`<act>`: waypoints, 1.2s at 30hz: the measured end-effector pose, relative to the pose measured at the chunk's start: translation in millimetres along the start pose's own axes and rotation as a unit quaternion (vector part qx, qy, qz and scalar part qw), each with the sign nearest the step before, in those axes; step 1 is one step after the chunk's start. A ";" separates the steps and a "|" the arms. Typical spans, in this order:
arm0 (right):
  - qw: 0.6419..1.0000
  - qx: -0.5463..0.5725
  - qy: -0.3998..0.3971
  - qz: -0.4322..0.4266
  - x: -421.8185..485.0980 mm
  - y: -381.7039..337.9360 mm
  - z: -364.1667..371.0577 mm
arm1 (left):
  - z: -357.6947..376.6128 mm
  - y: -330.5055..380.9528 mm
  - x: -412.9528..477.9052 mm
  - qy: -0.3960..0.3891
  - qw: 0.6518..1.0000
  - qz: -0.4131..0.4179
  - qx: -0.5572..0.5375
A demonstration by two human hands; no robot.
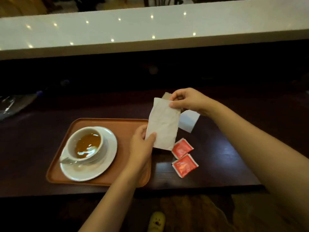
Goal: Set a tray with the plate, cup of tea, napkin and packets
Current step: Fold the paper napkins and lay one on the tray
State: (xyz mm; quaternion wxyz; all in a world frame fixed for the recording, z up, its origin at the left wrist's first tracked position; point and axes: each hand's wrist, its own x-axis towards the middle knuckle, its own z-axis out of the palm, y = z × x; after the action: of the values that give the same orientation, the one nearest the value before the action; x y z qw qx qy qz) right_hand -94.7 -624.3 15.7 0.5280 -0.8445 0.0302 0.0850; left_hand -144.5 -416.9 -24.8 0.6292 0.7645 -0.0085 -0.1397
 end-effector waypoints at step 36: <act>0.934 -0.336 0.099 -0.064 -45.0 108.5 -40.8 | 110.4 -22.8 69.4 -0.115 0.837 0.288 0.452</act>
State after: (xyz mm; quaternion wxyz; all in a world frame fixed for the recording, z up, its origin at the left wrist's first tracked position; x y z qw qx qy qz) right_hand -149.6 -710.5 -55.1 0.2122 -0.9768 -0.0025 -0.0279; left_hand -106.2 -531.2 -79.6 0.2204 0.9054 -0.3624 -0.0194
